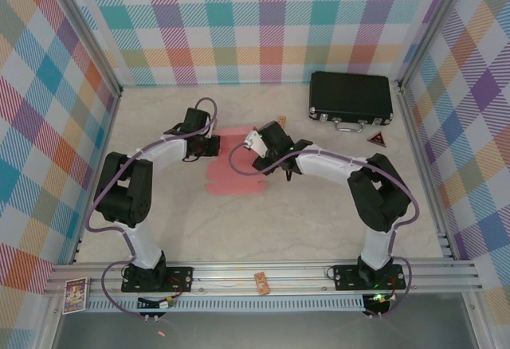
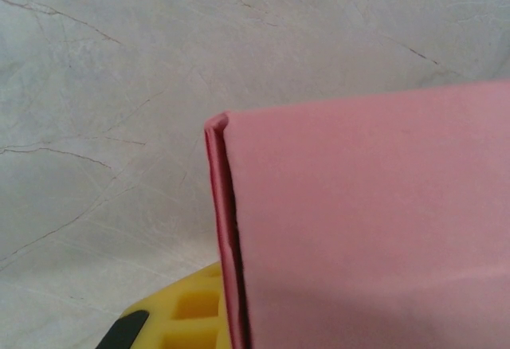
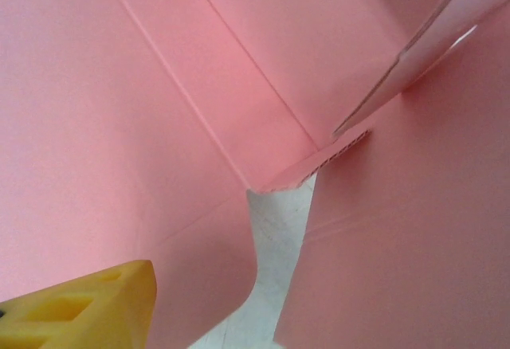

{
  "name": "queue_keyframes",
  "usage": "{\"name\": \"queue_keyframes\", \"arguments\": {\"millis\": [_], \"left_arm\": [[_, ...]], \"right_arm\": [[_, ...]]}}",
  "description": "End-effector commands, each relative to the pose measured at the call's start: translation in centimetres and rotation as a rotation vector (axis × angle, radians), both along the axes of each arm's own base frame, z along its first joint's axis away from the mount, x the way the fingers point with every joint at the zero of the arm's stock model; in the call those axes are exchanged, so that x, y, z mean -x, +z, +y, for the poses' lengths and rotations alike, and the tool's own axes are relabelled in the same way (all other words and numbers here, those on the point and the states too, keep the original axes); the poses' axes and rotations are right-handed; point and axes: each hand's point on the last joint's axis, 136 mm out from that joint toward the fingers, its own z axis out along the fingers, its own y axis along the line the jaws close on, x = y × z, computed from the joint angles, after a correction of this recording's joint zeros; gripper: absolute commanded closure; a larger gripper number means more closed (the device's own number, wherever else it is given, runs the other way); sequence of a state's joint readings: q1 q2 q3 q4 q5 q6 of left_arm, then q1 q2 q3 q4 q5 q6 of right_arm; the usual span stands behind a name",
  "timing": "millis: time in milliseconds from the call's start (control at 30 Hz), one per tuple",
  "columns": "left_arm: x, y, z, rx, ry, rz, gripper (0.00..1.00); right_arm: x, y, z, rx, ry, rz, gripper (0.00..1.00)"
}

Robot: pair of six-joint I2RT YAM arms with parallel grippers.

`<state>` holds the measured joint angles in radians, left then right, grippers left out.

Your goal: Fold the paper box

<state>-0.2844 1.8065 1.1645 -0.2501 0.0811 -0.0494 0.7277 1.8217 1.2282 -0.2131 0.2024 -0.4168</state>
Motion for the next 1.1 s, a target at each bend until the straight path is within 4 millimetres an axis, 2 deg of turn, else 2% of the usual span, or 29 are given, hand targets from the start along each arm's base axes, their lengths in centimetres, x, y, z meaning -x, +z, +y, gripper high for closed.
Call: {"name": "queue_keyframes", "arguments": {"millis": [0, 100, 267, 433, 533, 633, 700, 800, 933, 1067], "left_arm": [[0.9, -1.1, 0.3, -0.055, -0.024, 0.049, 0.93], [0.9, -1.0, 0.2, -0.06, -0.036, 0.043, 0.93], [0.9, -0.9, 0.1, -0.072, -0.051, 0.036, 0.93], [0.9, -0.9, 0.1, -0.078, -0.06, 0.035, 0.93], [0.9, -0.8, 0.0, -0.075, -0.063, 0.032, 0.93], [0.9, -0.8, -0.1, -0.073, -0.065, 0.032, 0.93], [0.9, -0.8, -0.2, -0.071, -0.066, 0.031, 0.93], [0.9, -0.7, -0.2, -0.07, -0.066, 0.029, 0.93], [0.8, -0.5, -0.3, -0.067, -0.067, 0.025, 0.93], [0.8, -0.6, -0.3, -0.068, -0.064, 0.032, 0.93]], "right_arm": [[1.9, 0.0, -1.0, -0.022, -0.001, 0.084, 0.32], [2.2, 0.7, -1.8, -0.077, -0.043, 0.114, 0.32], [2.6, 4.1, -2.7, -0.284, -0.084, 0.15, 0.33], [1.3, 7.2, -5.0, -0.521, -0.14, 0.197, 0.36], [-1.4, 6.3, -7.4, -0.578, -0.275, 0.223, 0.42], [-3.8, 3.7, -8.6, -0.538, -0.386, 0.283, 0.51], [-4.6, 2.0, -8.0, -0.524, -0.401, 0.343, 0.53], [-5.0, 1.2, -6.2, -0.588, -0.356, 0.395, 0.55], [-5.0, 1.0, -3.9, -0.627, -0.286, 0.425, 0.56], [-3.7, 1.0, -1.5, -0.608, -0.195, 0.45, 0.55]]}}
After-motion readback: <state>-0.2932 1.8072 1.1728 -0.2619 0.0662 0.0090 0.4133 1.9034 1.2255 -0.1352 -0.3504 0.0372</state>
